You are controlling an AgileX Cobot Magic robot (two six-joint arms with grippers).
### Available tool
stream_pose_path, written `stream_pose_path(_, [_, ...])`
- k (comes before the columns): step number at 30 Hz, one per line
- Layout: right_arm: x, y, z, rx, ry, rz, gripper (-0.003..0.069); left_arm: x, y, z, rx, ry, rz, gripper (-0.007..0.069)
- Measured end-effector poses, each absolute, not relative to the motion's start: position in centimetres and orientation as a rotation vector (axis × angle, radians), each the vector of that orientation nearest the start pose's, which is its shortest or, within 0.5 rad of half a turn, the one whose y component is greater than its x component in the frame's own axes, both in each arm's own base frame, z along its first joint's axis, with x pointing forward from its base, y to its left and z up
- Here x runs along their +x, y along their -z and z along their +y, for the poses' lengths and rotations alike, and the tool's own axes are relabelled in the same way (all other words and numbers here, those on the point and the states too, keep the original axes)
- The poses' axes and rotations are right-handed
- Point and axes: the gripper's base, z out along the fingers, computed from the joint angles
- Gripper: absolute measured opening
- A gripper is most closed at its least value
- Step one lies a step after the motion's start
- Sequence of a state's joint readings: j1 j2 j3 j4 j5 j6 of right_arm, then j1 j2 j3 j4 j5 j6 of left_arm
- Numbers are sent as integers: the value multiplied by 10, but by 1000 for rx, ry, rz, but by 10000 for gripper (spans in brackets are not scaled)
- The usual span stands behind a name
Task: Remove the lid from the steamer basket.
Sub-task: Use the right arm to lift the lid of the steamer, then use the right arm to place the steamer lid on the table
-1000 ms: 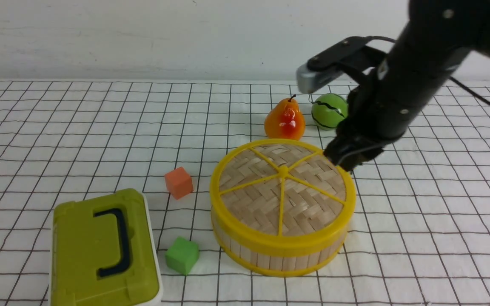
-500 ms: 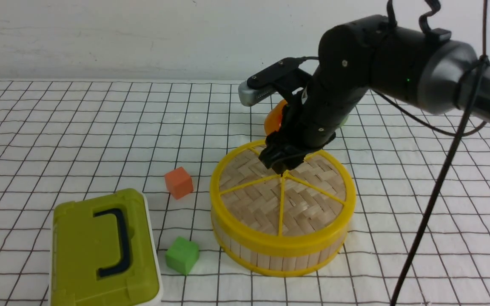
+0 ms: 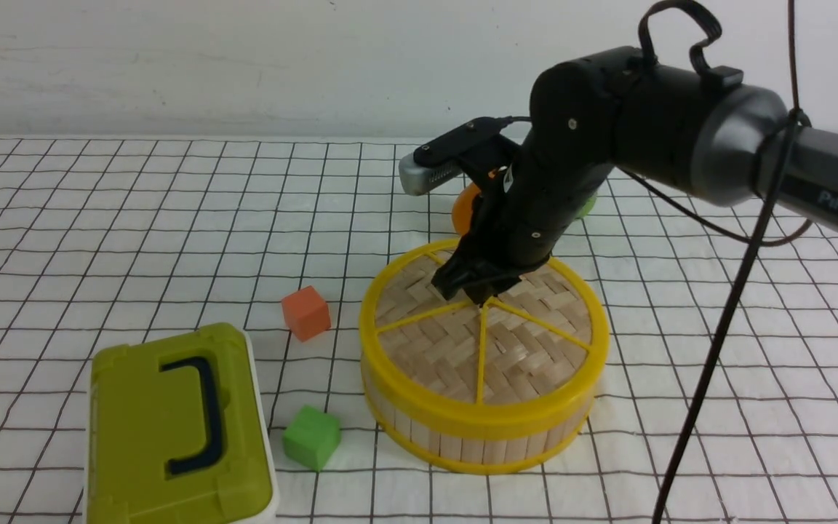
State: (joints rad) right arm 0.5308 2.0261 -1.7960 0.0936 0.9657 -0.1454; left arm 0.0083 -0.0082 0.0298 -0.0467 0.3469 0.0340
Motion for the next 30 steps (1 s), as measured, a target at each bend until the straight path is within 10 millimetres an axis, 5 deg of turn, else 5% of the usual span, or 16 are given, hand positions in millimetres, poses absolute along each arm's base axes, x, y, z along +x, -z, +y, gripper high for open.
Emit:
stream_pose_path(3, [385,-271,234,-856,-235,2560,104,53,-172,-1,-6,16,1852,239])
stream_pose_path(9, [368,-339,220,-834,-235,2455,104,53,-172,-1,-6,16,1852,239])
stream_pose_path(11, [351,-377,199,-797,-236,2415,104,53,-172,-1,-6,16,1852,239])
stream_pose_path(13, [347,-387,187,-770,-229,2419,104,53,-172,-1,-6,16,1852,239])
stream_pose_path(16, [338,-407,142,-654,-188,2448,104,53,-172,-1,-6,16,1852,239])
stream_pose_path(20, [328,-403,92,-496,-137,2490,104,53,-172,-1,-6,16,1852,239])
stream_pose_path(24, [321,-370,46,-325,-85,2548,104,53,-172,-1,-6,16,1852,239])
stream_pose_path(30, [325,-312,21,-204,-76,2625,104,53,-172,-1,-6,16,1852,239])
